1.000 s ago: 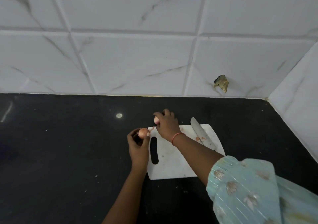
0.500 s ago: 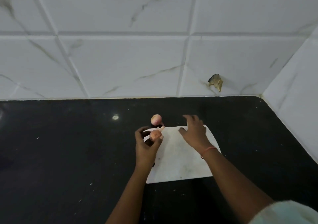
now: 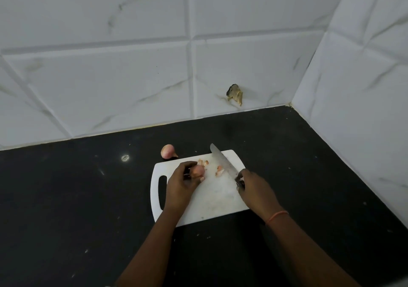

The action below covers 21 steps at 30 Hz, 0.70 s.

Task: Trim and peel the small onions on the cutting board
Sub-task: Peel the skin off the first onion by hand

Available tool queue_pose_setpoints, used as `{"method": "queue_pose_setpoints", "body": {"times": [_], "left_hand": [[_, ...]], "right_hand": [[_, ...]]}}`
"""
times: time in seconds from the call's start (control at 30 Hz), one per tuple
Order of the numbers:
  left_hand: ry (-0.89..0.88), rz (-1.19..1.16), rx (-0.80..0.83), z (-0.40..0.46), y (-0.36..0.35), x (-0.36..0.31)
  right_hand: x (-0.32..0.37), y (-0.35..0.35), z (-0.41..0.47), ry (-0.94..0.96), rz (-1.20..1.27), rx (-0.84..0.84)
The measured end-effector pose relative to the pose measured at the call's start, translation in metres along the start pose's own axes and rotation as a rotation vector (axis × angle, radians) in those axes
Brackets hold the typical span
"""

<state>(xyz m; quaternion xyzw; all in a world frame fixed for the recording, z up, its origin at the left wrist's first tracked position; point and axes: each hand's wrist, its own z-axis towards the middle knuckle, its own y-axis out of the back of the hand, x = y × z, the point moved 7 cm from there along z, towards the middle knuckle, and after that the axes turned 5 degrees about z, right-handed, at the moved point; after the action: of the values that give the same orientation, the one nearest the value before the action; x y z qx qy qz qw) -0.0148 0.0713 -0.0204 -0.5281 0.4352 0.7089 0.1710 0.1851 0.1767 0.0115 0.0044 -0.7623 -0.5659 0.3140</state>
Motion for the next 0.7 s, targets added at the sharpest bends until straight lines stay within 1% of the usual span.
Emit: {"method": "queue_pose_setpoints", "body": {"times": [0.03, 0.17, 0.2, 0.3, 0.37, 0.5, 0.63, 0.7], "left_hand": [[-0.01, 0.01, -0.001, 0.0, 0.0, 0.0], [-0.041, 0.027, 0.001, -0.002, -0.002, -0.002], [-0.048, 0.03, -0.002, -0.003, -0.002, -0.003], [-0.055, 0.033, -0.006, -0.003, -0.003, -0.003], [-0.052, 0.03, -0.008, -0.002, -0.003, -0.001], [-0.04, 0.024, 0.001, -0.002, -0.003, -0.002], [-0.045, 0.045, 0.005, -0.002, -0.004, -0.002], [-0.045, 0.041, 0.001, -0.002, -0.004, -0.001]], "right_hand": [[0.003, 0.002, -0.001, 0.007, 0.011, -0.034], [0.013, 0.015, -0.012, -0.008, 0.22, -0.234], [0.016, 0.015, -0.014, -0.007, 0.226, -0.249], [0.02, 0.013, -0.013, 0.005, 0.19, -0.229], [0.025, 0.015, -0.013, 0.028, 0.214, -0.237], [0.045, 0.003, -0.015, 0.106, 0.269, -0.133], [0.056, -0.014, -0.019, 0.166, 0.163, -0.108], [0.053, -0.019, -0.019, 0.126, 0.108, -0.113]]}}
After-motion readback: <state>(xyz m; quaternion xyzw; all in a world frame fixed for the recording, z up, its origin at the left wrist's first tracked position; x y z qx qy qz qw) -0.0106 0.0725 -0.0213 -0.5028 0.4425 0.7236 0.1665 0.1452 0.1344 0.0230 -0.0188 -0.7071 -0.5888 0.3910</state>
